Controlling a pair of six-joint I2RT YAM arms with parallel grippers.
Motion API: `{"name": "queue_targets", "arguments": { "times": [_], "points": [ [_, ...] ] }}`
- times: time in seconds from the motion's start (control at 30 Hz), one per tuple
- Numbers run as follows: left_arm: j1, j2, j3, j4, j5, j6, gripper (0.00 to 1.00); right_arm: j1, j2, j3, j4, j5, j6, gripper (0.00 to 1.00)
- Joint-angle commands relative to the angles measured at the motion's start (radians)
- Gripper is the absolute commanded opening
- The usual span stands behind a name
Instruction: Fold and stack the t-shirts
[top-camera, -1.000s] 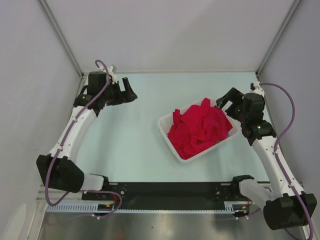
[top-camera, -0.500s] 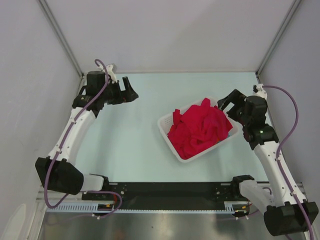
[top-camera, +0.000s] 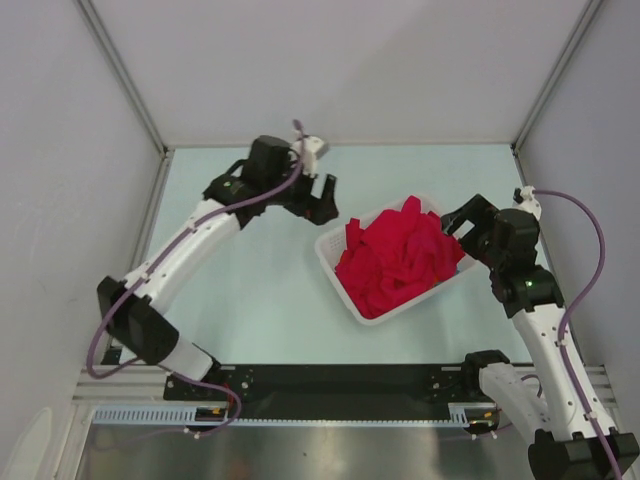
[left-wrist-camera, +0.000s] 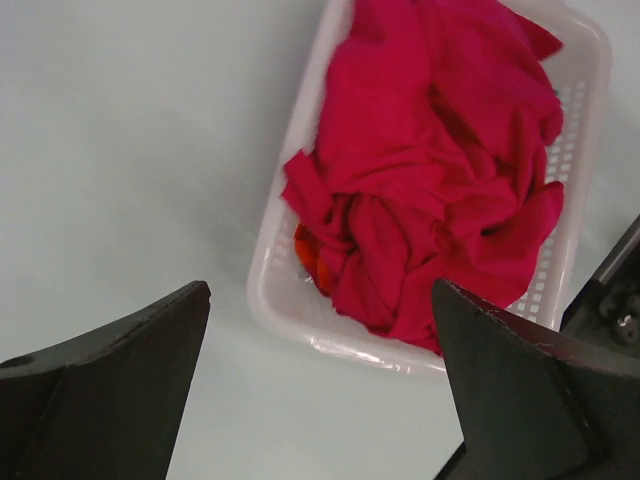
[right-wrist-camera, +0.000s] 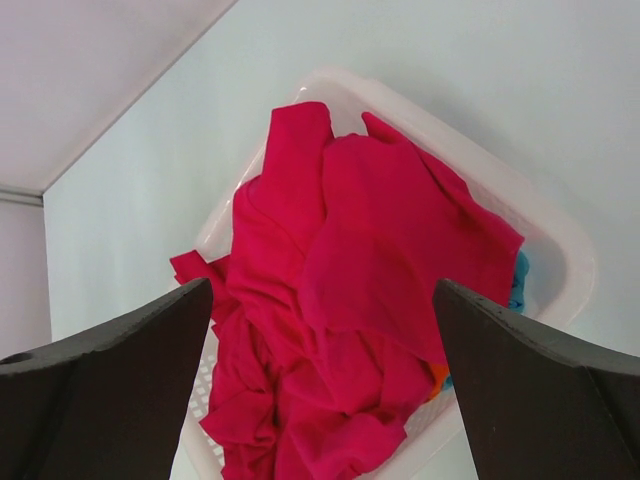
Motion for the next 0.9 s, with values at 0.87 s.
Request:
{"name": "queue_targets", "arguments": {
  "times": [0.87],
  "points": [
    [-0.143,0.837,0.765,-0.256,0.021,0.343,0.72,0.005,-0.183,0.067,-0.213,0.022,-0.009,1.0]
  ]
}}
